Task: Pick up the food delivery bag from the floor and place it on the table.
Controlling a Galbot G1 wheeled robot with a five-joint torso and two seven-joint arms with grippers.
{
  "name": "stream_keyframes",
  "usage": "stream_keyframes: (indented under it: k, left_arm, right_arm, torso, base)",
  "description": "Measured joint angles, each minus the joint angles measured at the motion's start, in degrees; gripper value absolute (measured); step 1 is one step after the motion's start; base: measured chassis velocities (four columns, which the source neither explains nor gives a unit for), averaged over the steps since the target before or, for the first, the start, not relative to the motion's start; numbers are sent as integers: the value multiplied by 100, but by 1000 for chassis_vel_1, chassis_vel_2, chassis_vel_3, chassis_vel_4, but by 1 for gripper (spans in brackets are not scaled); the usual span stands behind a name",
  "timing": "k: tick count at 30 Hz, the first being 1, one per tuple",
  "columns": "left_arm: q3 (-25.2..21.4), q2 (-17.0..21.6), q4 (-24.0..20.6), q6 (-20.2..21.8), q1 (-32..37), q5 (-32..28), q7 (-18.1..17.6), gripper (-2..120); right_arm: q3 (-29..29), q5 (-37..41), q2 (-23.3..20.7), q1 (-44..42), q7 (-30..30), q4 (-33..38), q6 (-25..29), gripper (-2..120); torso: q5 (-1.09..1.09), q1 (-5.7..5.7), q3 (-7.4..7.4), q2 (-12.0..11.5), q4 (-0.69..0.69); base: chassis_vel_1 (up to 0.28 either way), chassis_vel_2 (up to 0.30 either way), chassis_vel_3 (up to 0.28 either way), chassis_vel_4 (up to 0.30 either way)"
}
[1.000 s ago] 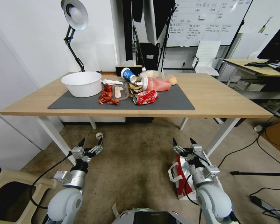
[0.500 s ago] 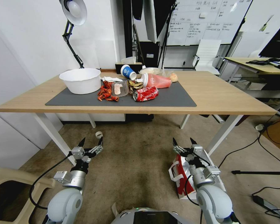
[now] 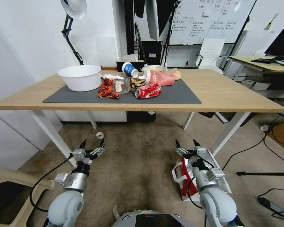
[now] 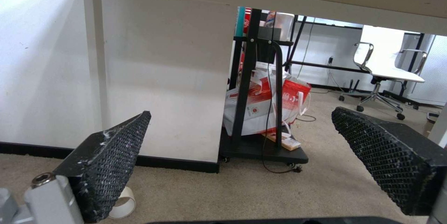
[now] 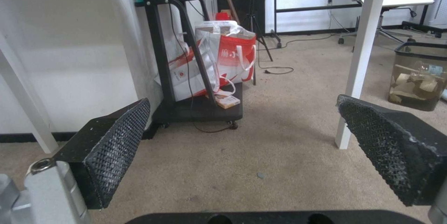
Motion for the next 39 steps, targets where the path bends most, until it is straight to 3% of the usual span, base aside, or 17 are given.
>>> stream_keyframes:
  k: [31, 39]
  left_arm:
    - [47, 62, 117, 9, -100, -14, -2, 100]
    - [65, 61, 176, 10, -134, -14, 4, 100]
  right_arm:
    - [13, -12, -36, -9, 17, -62, -17, 100]
    - [39, -11, -50, -8, 1, -85, -15, 100]
  torso:
    - [0, -75, -619, -696, 0]
    - [0, -101, -628, -789, 0]
  base:
    - [0, 0, 0, 0]
    - [0, 0, 0, 0]
